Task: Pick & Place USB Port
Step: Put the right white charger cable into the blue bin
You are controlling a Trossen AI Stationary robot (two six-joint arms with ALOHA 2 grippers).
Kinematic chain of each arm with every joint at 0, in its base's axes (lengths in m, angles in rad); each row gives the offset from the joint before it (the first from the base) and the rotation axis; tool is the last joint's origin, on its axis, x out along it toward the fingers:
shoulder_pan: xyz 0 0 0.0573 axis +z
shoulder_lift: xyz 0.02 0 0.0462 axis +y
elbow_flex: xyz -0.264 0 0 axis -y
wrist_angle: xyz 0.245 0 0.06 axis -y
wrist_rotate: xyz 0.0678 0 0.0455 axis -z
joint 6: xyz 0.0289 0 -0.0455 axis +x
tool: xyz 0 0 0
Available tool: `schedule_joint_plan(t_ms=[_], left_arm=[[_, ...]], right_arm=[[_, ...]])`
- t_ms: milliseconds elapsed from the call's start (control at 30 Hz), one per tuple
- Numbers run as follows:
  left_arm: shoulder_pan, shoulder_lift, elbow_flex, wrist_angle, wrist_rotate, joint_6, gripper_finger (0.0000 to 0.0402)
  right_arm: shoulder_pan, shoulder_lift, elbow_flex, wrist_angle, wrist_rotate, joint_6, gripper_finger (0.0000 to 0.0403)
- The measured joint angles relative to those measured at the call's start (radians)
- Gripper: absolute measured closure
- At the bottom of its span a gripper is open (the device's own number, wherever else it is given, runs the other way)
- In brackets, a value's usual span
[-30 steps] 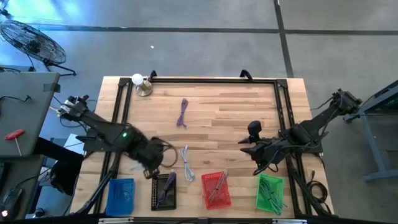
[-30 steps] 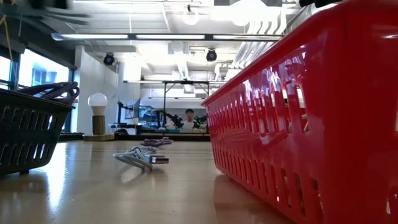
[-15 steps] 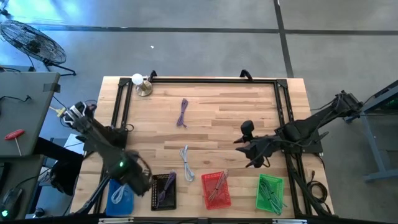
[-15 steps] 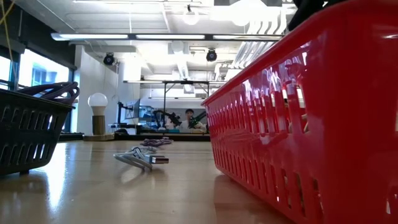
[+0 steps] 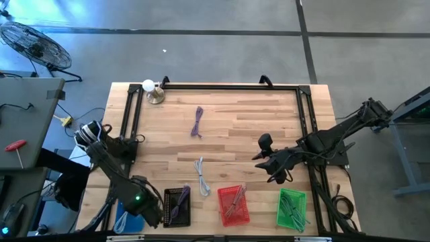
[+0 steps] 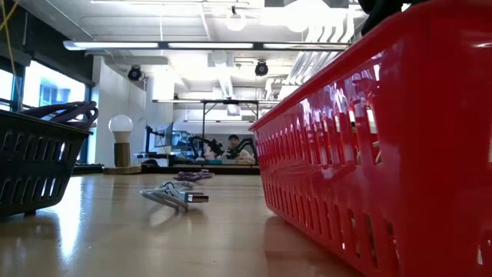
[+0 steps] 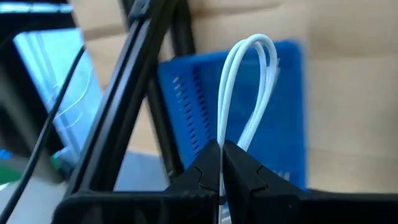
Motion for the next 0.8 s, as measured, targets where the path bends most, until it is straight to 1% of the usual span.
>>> schedule_joint_plan(t_ms=[67, 233, 333, 600, 733, 800], left_arm=[[-0.004, 0.003, 0.000, -0.009, 0.046, -0.014, 0.0401], [-0.003, 0.004, 0.000, 0.005, 0.052, -0.016, 0.0401], [-0.003, 0.004, 0.000, 0.034, 0.034, -0.013, 0.0401], [-0.003, 0.049, 0.000, 0.039, 0.037, 0.013, 0.0401], [-0.003, 0.051, -0.011, 0.037, -0.007, 0.037, 0.0401], [-0.002, 0.051, -0.027, 0.038, -0.011, 0.038, 0.0401]], right_arm=[[0.000, 0.000, 0.000, 0.000, -0.001, 0.002, 0.0270], [0.000, 0.000, 0.000, 0.005, 0.000, 0.006, 0.0270], [0.000, 0.000, 0.000, 0.009, 0.001, 0.006, 0.0270], [0.000, 0.000, 0.000, 0.008, 0.001, 0.028, 0.0270], [0.000, 0.000, 0.000, 0.008, -0.002, 0.037, 0.0270], [0.000, 0.000, 0.000, 0.006, -0.006, 0.048, 0.0270]])
